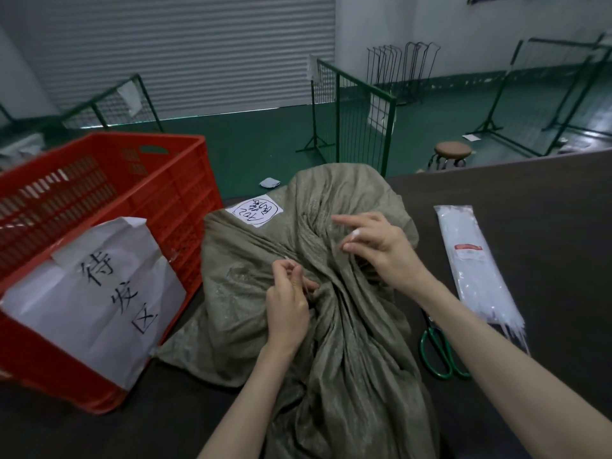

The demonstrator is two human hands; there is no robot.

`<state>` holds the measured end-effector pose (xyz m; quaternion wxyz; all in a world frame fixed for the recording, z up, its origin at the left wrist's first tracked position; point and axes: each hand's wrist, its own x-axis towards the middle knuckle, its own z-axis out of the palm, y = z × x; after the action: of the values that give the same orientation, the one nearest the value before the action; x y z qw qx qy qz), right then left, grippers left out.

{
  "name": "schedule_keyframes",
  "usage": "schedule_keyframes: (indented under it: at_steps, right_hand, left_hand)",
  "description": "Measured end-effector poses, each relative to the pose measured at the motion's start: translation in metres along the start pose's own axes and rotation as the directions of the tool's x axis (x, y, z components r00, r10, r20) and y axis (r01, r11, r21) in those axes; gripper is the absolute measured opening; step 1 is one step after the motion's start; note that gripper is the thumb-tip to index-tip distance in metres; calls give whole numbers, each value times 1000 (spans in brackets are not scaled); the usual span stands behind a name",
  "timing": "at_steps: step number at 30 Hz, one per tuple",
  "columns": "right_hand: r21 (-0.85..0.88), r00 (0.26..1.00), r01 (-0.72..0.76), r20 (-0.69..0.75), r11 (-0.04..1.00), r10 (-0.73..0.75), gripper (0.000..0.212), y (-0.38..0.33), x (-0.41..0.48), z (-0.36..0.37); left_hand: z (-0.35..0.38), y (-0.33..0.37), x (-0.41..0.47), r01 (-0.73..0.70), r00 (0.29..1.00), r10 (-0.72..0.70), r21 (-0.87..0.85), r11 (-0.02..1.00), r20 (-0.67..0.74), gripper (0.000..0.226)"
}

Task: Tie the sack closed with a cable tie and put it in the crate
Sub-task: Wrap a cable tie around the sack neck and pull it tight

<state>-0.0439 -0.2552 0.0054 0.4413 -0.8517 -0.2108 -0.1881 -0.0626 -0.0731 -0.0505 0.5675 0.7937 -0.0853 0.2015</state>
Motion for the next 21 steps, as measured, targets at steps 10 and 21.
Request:
schedule_keyframes:
  at_steps: [10,21]
  right_hand:
    - [319,951,-308,118,897,285,25,1,13,49]
    - [530,923,-368,109,764,369,24,9,13,49]
  left_hand:
    - [-4,-3,10,-57,998,56,-34,998,-3,15]
    - [11,6,30,260,965,-255,-418,871,67,23]
